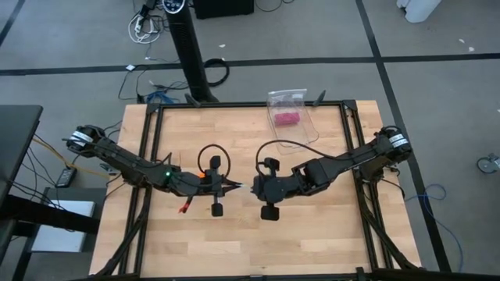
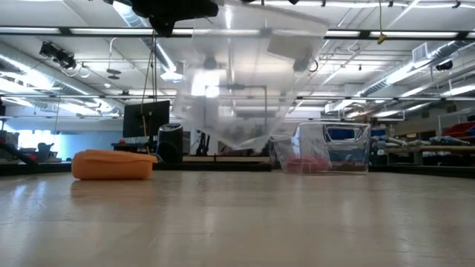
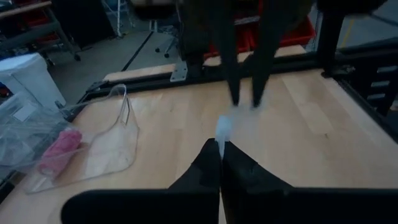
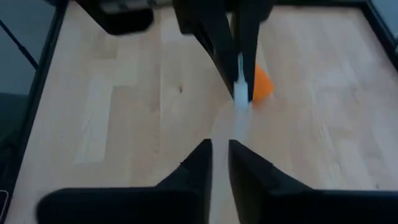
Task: Roll bandage
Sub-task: Open the transparent zip bag
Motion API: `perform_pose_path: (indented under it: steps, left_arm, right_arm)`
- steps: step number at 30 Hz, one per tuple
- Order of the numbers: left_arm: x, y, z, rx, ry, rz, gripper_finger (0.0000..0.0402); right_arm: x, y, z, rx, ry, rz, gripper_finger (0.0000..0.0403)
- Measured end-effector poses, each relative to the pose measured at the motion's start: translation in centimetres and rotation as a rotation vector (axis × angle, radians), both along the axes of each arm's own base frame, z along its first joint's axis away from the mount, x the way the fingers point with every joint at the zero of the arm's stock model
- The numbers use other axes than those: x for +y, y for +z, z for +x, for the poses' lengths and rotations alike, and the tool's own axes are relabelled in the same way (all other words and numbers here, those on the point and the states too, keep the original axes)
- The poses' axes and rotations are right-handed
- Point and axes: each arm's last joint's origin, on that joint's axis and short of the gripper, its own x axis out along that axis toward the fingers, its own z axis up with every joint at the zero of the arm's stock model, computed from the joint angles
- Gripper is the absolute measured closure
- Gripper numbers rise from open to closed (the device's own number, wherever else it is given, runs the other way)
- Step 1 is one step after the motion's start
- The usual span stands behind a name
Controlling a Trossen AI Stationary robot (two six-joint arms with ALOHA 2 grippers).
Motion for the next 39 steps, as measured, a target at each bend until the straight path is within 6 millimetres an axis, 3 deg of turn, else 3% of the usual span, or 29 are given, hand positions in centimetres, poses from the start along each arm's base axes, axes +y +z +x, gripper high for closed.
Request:
perform_pose_path:
  steps: [7,13,29,39]
  left_arm:
    - [0.0,0.0,0.0,-0.005,-0.004,-0.01,0.0401]
    - [-0.1,0.2,0.1,-0.024,-0.009,-0.021,0.0401]
    - [-0.1,0.6,0.2,-0.064,-0.012,-0.037,0.0401]
    - [-0.1,0.7,0.2,-0.077,-0.013,-0.037,0.0401]
  right_arm:
    - [-0.3,0.6,0.5,-0.074,-0.022,0.02,0.0284]
    - [-1.2,0.7,1.1,-0.096,-0.041,0.012,0.0265]
    - [-1.5,1.1,1.6,-0.137,0.014,0.024,0.0302]
    - [-1.5,1.0,1.5,-0.127,0.001,0.008,0.0372]
